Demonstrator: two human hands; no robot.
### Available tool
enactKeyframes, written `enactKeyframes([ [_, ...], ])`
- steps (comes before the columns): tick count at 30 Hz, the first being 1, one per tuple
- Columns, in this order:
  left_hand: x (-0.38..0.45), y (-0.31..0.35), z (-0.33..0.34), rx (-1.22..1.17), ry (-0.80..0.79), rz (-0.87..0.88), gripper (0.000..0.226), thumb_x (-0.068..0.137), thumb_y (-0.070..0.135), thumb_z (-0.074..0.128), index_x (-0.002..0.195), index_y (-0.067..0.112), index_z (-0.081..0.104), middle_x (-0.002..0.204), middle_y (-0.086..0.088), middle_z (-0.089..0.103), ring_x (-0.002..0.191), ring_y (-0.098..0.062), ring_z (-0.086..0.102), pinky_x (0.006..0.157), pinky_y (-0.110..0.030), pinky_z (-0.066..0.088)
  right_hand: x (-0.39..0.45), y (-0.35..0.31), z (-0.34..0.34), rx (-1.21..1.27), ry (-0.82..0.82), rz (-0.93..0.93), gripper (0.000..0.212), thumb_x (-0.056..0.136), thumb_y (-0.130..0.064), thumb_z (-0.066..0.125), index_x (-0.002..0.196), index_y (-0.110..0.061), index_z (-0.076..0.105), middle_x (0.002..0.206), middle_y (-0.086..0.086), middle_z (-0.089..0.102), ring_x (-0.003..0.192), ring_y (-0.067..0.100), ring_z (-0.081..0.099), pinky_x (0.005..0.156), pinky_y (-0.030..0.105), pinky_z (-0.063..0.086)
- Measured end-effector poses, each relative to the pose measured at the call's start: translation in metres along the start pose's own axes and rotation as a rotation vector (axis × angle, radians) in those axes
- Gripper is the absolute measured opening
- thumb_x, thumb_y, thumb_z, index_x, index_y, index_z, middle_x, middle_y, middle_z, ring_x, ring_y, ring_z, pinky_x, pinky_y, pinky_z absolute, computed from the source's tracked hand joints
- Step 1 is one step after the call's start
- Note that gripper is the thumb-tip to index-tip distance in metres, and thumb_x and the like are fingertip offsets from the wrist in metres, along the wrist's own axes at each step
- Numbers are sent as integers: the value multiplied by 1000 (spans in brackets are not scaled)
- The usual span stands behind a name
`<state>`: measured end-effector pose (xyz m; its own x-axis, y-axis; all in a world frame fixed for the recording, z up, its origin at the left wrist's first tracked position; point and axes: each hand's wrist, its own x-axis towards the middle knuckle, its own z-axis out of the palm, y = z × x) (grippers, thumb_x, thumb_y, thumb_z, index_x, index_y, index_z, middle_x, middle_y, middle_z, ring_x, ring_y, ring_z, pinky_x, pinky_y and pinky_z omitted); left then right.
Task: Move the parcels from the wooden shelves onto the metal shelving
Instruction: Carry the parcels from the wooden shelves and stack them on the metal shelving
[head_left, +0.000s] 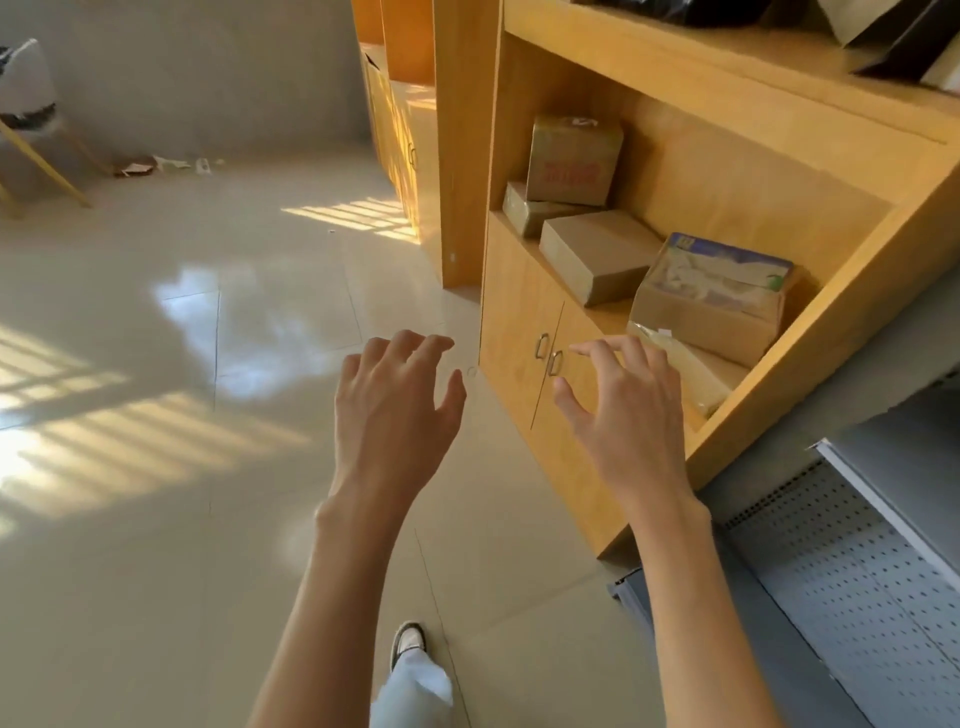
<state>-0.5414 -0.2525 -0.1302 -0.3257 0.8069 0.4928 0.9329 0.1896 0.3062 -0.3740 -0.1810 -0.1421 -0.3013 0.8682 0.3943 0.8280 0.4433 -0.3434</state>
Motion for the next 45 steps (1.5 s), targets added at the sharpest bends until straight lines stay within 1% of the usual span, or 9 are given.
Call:
enactKeyframes([
  [5,106,-39,27,-36,-39,95,28,86,26,66,110,11,69,108,-10,69,97,-33,62,85,-44,46,87,-25,35,-14,28,93,38,93,-38,53,124,-16,59,123,6,58,113,23,48,94,39,41],
  [9,175,-63,52,-87,-69,134,32,86,29,65,111,11,68,112,-10,68,100,-34,62,86,-46,46,142,-40,55,-63,80,148,36,92,-35,58,121,-15,61,118,7,58,110,23,50,91,40,44],
  [16,263,-94,106,-132,-162,161,33,87,31,64,114,12,67,113,-9,67,102,-31,61,87,-43,45,224,-35,95,-152,144,233,31,88,-30,65,112,-10,65,108,9,62,99,27,53,81,39,43],
  [20,313,-110,138,-105,-161,193,31,86,29,66,111,12,68,110,-9,68,98,-31,62,84,-43,47,282,-31,129,-130,137,248,32,88,-30,65,113,-10,65,108,9,62,101,28,53,82,39,42],
  [25,397,-129,168,-52,-146,215,32,88,31,64,111,10,68,113,-10,67,98,-32,62,85,-43,47,373,-28,161,-70,127,247,33,91,-33,59,117,-13,63,115,8,59,108,26,49,89,38,40],
  [30,466,-134,202,-58,-107,236,30,86,29,66,108,11,69,108,-10,69,97,-32,63,83,-43,48,448,-20,183,-52,173,250,33,91,-33,60,117,-13,63,116,8,59,109,25,49,85,36,42],
  [38,546,-133,261,-131,-219,383,31,87,31,65,113,14,67,112,-7,67,102,-30,61,87,-42,47,499,1,219,-139,202,377,30,87,-28,66,111,-10,65,109,10,61,102,29,52,80,42,46],
  [42,585,-125,291,-228,-301,499,32,89,31,63,116,14,66,115,-7,66,106,-29,59,89,-43,45,508,9,229,-238,209,526,31,87,-28,67,112,-11,64,109,9,61,102,28,52,82,39,44],
  [45,604,-119,313,-303,-360,629,31,87,30,65,113,14,67,110,-7,68,101,-29,61,87,-42,45,505,9,235,-322,225,680,32,86,-30,67,112,-11,65,107,10,62,99,30,54,83,40,43],
])
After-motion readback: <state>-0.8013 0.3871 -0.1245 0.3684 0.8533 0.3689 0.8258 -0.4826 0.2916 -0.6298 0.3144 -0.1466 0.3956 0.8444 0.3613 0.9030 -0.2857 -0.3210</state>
